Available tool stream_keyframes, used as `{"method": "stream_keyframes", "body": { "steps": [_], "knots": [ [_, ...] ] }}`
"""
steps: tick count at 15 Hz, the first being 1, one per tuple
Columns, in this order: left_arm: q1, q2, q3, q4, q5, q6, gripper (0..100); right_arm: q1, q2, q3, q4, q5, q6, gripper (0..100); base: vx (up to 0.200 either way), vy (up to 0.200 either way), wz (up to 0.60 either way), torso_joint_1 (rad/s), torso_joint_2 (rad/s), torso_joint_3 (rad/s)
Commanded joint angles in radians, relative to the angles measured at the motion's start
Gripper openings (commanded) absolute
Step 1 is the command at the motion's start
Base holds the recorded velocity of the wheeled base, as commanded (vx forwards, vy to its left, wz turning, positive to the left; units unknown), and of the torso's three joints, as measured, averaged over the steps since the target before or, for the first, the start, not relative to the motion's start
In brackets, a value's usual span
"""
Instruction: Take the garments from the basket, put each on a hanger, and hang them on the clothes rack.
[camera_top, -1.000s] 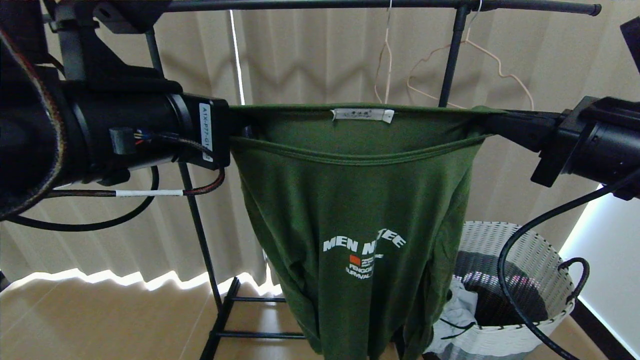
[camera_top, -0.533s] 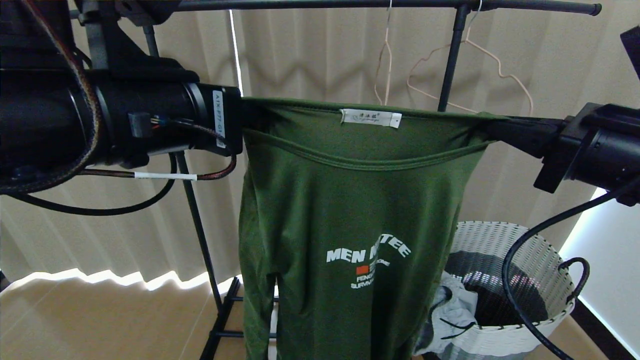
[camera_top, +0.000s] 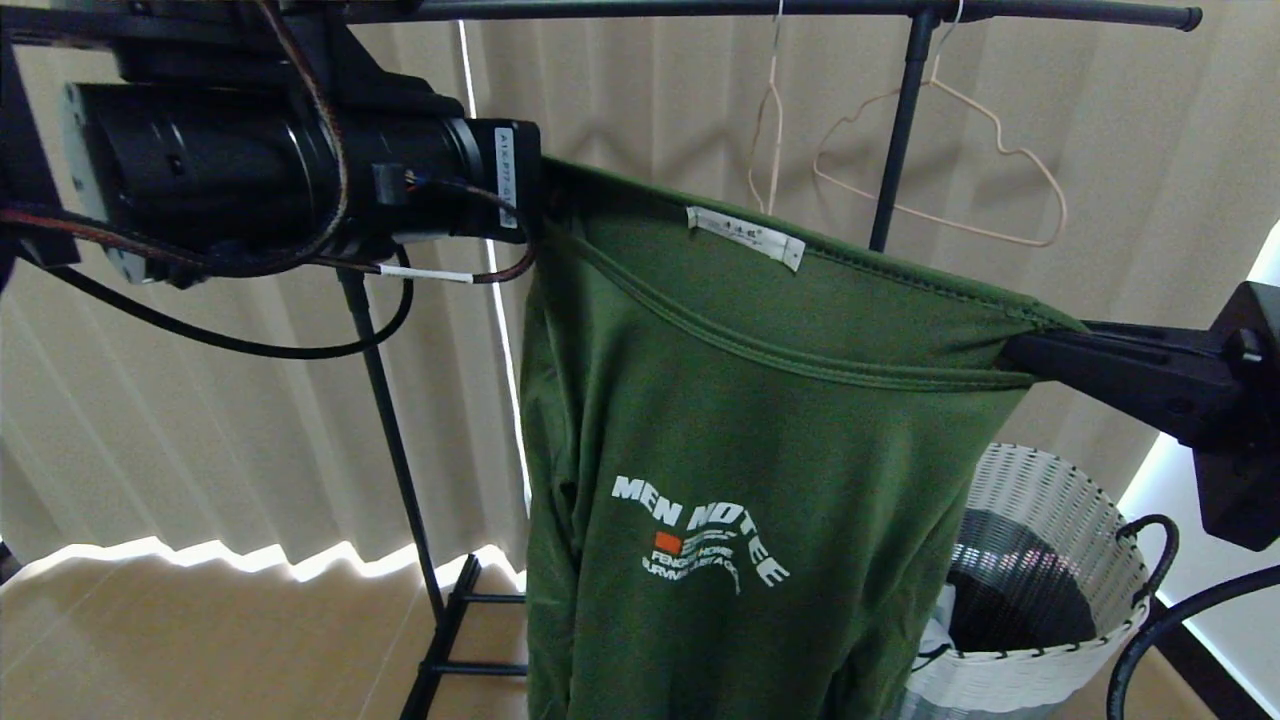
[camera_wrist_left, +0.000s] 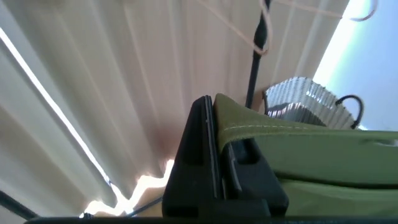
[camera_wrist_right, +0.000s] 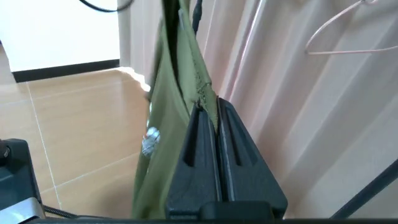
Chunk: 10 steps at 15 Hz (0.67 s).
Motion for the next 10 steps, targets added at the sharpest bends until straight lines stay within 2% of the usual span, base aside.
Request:
{"method": "stream_keyframes", "body": {
  "steps": [1,3,4,9,10],
  "knots": [
    [0.006,0.032,-0.008,0.000,0.001,0.000,0,0.003,-0.010,-0.001,0.000,-0.001,-0.001,0,0.000,0.000,0.00,0.000,0.00,0.000],
    [0.006,-0.010,0.044,0.020,0.001,-0.005,0,-0.063,0.042,-0.030,-0.004,-0.016,-0.004,0,0.000,0.000,0.00,0.000,0.00,0.000],
    [0.007,-0.031,0.058,0.062,0.003,-0.002,0,-0.100,0.071,-0.057,-0.010,-0.016,-0.006,0,0.000,0.000,0.00,0.000,0.00,0.000],
    [-0.002,-0.174,0.058,0.301,-0.005,0.001,0,-0.111,0.202,-0.232,-0.069,-0.019,-0.003,0,0.000,0.000,0.00,0.000,0.00,0.000],
    [-0.002,-0.199,0.058,0.342,-0.040,0.000,0,-0.109,0.223,-0.251,-0.081,-0.019,-0.003,0,0.000,0.000,0.00,0.000,0.00,0.000]
  ]
}}
